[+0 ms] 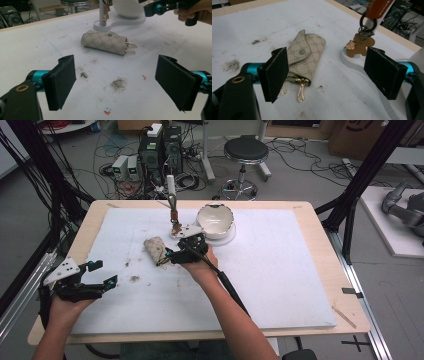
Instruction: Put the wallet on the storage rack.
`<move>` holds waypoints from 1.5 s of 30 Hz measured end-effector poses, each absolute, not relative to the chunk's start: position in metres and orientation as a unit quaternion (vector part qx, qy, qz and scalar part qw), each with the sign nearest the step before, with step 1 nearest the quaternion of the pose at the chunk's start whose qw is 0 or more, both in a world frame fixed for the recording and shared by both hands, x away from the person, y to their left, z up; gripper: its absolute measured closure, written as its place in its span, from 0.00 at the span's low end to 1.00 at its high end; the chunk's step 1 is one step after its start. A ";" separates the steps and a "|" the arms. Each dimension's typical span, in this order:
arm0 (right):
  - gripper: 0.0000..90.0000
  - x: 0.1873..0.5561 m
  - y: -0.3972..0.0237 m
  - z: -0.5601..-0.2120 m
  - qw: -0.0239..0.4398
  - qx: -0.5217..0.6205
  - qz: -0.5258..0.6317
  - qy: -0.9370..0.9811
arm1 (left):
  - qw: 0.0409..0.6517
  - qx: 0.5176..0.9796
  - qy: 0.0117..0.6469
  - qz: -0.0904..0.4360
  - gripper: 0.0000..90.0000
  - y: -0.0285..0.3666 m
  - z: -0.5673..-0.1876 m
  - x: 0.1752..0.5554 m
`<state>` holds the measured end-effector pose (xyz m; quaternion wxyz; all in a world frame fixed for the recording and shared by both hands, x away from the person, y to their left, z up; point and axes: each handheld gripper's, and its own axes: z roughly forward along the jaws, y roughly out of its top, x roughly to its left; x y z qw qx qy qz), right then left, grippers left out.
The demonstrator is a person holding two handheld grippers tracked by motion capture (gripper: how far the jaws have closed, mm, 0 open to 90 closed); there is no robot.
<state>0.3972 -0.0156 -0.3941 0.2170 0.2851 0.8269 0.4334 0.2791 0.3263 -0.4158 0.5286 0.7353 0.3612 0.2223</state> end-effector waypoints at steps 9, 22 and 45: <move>0.23 0.404 0.002 -0.405 0.212 0.287 0.421 0.834 | 0.530 0.735 0.360 0.223 0.19 0.327 -0.415 0.279; 0.23 0.411 0.032 -0.426 0.193 0.295 0.406 0.843 | 0.529 0.735 0.361 0.223 0.19 0.327 -0.415 0.280; 0.26 0.418 0.055 -0.452 0.168 0.297 0.357 0.870 | 0.527 0.736 0.362 0.222 0.19 0.327 -0.416 0.281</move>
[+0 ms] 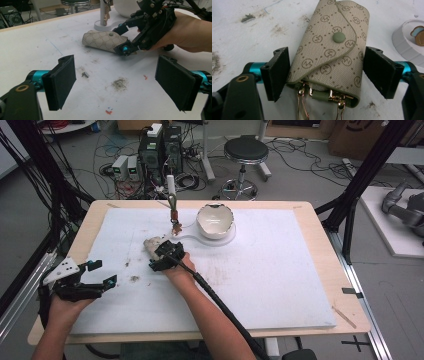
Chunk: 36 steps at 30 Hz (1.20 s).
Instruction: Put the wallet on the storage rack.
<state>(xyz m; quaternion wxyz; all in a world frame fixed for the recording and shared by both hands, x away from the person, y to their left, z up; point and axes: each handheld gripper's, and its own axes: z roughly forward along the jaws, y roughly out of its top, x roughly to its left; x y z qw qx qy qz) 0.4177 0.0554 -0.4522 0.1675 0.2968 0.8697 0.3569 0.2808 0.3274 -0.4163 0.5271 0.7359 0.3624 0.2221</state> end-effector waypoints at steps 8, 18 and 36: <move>0.40 0.418 0.050 -0.451 0.145 0.314 0.365 0.865 | 0.526 0.737 0.361 0.223 0.19 0.328 -0.416 0.280; 0.43 0.409 0.039 -0.438 0.164 0.282 0.364 0.872 | 0.528 0.736 0.362 0.222 0.19 0.328 -0.417 0.283; 0.43 0.374 -0.062 -0.370 0.213 0.274 0.406 0.846 | 0.529 0.745 0.348 0.211 0.19 0.313 -0.418 0.297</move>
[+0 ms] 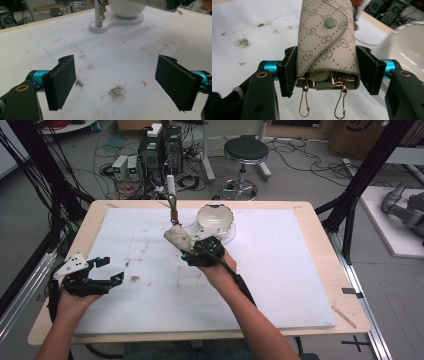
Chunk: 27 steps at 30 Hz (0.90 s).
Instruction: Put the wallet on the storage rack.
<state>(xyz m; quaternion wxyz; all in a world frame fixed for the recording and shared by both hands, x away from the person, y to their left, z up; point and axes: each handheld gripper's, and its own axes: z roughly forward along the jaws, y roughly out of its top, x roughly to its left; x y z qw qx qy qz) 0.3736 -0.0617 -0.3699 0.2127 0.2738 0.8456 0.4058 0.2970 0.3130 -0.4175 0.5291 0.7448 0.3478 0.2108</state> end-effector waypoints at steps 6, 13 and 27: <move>0.43 0.369 -0.096 -0.360 0.222 0.295 0.417 0.831 | 0.531 0.746 0.344 0.209 0.19 0.308 -0.417 0.302; 0.43 0.365 -0.125 -0.355 0.233 0.314 0.421 0.818 | 0.536 0.745 0.339 0.208 0.19 0.301 -0.417 0.307; 0.43 0.378 -0.150 -0.348 0.252 0.344 0.416 0.803 | 0.538 0.749 0.329 0.201 0.19 0.294 -0.417 0.316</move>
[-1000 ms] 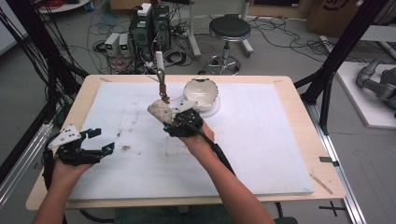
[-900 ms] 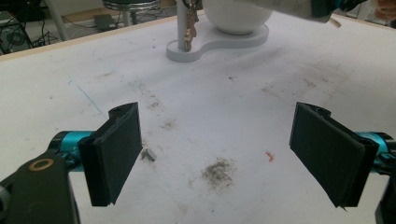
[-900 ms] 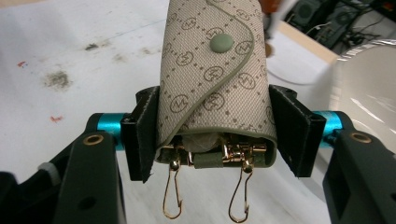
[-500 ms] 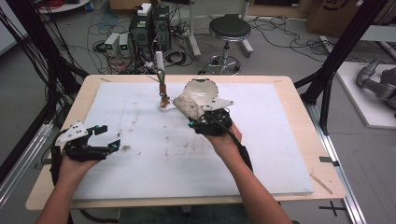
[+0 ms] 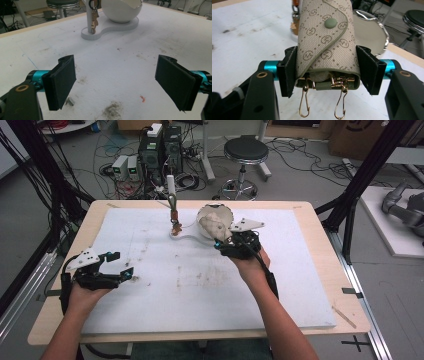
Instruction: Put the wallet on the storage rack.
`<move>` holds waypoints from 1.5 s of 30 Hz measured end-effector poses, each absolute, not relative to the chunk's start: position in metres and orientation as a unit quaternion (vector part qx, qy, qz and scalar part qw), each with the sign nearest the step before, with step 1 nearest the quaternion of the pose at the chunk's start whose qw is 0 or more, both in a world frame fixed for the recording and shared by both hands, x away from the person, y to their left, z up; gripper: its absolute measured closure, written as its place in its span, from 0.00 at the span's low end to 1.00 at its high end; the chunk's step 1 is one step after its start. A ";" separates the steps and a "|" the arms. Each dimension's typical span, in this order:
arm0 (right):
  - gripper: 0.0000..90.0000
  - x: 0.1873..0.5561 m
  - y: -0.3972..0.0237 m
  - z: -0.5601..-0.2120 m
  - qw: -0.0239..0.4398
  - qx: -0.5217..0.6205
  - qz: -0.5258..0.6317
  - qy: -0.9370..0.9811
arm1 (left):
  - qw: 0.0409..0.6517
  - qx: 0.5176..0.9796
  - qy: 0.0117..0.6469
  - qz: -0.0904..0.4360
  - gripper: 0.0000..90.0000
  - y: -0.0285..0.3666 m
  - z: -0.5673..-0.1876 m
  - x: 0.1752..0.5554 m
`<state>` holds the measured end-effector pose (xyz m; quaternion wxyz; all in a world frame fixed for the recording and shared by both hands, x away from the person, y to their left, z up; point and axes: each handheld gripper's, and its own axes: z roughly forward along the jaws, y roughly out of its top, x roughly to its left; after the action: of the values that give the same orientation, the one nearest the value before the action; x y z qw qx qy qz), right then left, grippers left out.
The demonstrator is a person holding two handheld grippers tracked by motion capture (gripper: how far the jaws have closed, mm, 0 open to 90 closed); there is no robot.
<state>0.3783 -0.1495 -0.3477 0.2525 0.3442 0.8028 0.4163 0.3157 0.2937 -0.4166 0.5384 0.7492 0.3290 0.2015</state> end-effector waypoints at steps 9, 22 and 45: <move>0.43 0.405 -0.155 -0.340 0.265 0.366 0.398 0.798 | 0.539 0.749 0.329 0.202 0.19 0.293 -0.416 0.317; 0.43 0.438 -0.143 -0.352 0.268 0.372 0.352 0.816 | 0.536 0.753 0.324 0.200 0.19 0.290 -0.417 0.318; 0.43 0.449 -0.135 -0.364 0.261 0.369 0.320 0.832 | 0.532 0.753 0.330 0.203 0.19 0.294 -0.419 0.315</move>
<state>0.4490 -0.1352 -0.3643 0.2608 0.3693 0.8324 0.3204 0.3152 0.2940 -0.4186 0.5320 0.7527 0.3304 0.2029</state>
